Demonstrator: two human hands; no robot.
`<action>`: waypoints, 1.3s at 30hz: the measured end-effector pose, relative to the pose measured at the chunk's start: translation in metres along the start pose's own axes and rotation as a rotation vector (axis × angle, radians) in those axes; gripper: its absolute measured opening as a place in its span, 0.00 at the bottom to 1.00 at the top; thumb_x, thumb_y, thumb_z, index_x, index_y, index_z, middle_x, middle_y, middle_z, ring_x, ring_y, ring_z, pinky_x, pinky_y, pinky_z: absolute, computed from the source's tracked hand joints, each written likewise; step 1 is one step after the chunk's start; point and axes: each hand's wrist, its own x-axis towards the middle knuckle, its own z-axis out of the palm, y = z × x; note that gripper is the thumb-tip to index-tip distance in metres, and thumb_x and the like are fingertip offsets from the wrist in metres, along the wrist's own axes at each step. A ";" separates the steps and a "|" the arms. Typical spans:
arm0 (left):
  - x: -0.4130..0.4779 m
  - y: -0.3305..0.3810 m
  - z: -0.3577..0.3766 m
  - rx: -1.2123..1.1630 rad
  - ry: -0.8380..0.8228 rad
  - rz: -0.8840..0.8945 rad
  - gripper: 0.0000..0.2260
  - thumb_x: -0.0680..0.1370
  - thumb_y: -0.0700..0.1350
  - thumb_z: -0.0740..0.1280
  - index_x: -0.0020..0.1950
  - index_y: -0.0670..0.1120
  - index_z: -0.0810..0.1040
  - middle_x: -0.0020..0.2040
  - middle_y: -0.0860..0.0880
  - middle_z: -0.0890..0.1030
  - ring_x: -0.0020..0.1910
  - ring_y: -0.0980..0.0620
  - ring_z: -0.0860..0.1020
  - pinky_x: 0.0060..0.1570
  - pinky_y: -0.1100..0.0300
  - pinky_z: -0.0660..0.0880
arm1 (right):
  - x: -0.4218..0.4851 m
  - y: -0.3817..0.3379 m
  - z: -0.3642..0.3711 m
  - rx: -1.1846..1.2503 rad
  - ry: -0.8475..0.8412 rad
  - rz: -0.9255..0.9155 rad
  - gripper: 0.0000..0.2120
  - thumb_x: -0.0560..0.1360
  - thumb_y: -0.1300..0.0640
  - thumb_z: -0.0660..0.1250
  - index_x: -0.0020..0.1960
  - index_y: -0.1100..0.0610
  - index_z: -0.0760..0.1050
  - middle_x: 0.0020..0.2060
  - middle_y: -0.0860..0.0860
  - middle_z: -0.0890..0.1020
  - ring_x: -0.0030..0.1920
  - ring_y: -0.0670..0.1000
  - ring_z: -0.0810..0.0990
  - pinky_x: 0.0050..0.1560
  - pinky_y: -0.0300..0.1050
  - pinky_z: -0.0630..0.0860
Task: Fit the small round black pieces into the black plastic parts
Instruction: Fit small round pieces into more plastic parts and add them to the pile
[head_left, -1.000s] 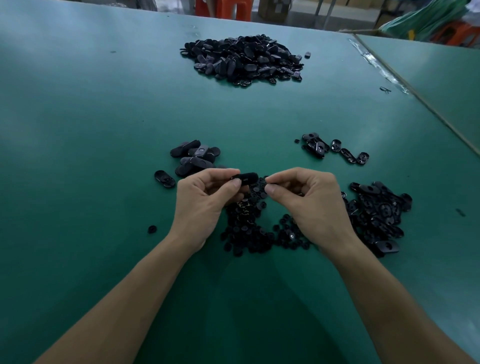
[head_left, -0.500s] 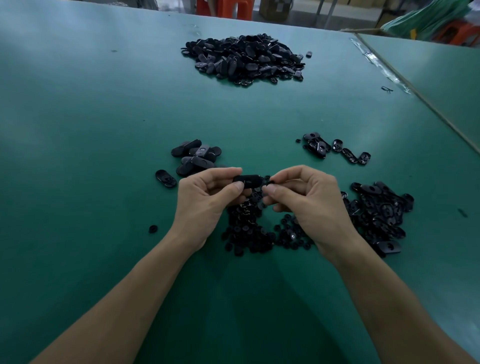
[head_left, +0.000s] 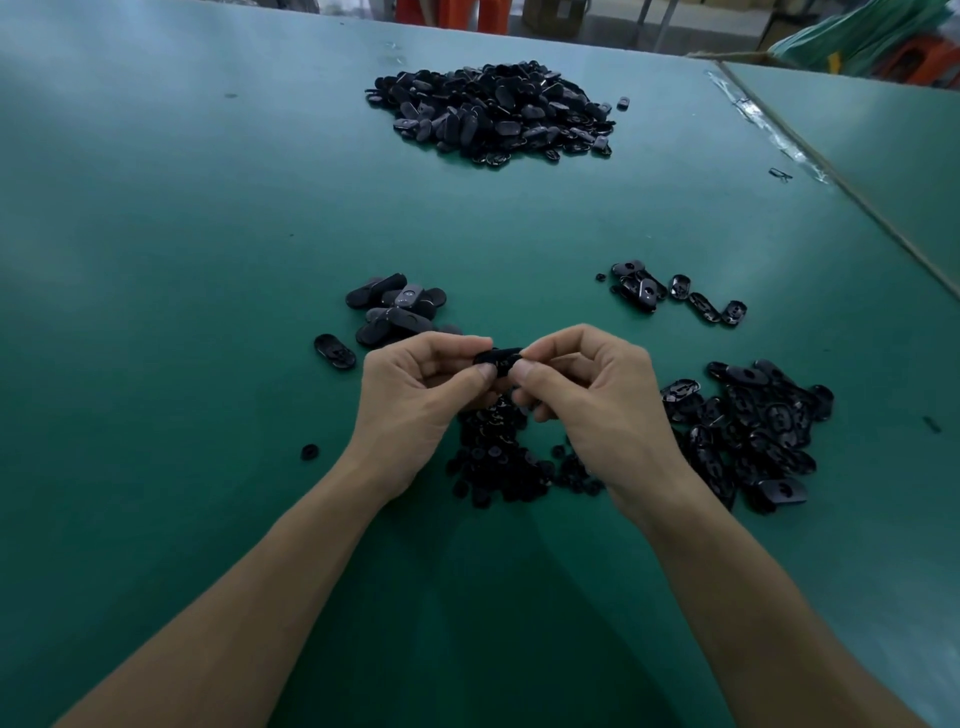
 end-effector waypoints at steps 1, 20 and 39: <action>0.000 0.000 0.000 0.000 -0.005 0.004 0.09 0.75 0.28 0.70 0.49 0.41 0.82 0.38 0.47 0.86 0.36 0.53 0.85 0.39 0.64 0.80 | 0.000 0.000 0.000 -0.002 0.007 -0.001 0.07 0.73 0.63 0.73 0.41 0.53 0.80 0.33 0.53 0.85 0.35 0.49 0.84 0.35 0.37 0.76; 0.002 -0.003 -0.002 0.052 -0.065 0.058 0.09 0.74 0.27 0.71 0.47 0.40 0.81 0.37 0.50 0.86 0.36 0.56 0.84 0.40 0.66 0.79 | -0.005 0.000 0.014 -0.566 0.143 -0.264 0.03 0.74 0.60 0.73 0.46 0.54 0.85 0.38 0.47 0.84 0.40 0.45 0.82 0.46 0.42 0.79; 0.001 -0.002 -0.003 0.047 -0.113 0.009 0.06 0.72 0.36 0.74 0.47 0.43 0.81 0.35 0.49 0.84 0.34 0.55 0.83 0.35 0.65 0.79 | 0.008 0.001 -0.018 -0.224 -0.170 -0.013 0.06 0.72 0.62 0.75 0.48 0.54 0.84 0.38 0.50 0.87 0.39 0.49 0.86 0.47 0.44 0.81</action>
